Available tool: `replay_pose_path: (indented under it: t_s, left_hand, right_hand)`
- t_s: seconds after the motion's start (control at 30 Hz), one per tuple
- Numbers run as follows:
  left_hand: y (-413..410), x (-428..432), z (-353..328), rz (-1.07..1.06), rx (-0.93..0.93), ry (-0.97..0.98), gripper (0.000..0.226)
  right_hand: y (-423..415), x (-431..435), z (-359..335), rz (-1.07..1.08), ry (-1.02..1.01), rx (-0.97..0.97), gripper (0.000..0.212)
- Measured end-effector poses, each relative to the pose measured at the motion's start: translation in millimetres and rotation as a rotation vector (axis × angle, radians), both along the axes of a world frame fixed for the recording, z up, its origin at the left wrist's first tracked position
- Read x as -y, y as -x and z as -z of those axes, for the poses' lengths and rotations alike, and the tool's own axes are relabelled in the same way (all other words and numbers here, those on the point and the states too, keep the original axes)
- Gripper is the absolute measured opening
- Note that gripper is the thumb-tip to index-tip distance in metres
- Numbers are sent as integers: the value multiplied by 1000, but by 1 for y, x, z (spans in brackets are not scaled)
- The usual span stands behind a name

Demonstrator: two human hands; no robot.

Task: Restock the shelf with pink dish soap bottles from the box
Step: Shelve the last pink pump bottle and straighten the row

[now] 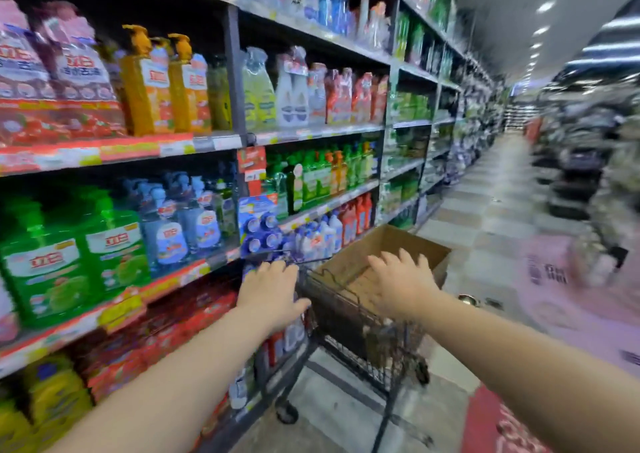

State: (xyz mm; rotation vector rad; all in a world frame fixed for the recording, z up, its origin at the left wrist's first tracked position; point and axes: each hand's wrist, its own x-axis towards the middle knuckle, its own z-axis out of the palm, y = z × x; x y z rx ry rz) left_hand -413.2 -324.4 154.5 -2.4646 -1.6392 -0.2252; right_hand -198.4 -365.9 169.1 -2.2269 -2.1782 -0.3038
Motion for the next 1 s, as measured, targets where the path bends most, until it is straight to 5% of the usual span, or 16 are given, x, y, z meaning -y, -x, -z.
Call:
replay_pose_path:
  t_s: [0.53,1.0]
  left_hand:
    - [-272,-28,66,269,-47,148,56]
    - [-414,-231,110,274,-74,249,60]
  right_hand:
    - [-238,33,67,276,73,-49,68]
    - [-380,-150,90,323,152,-47,71]
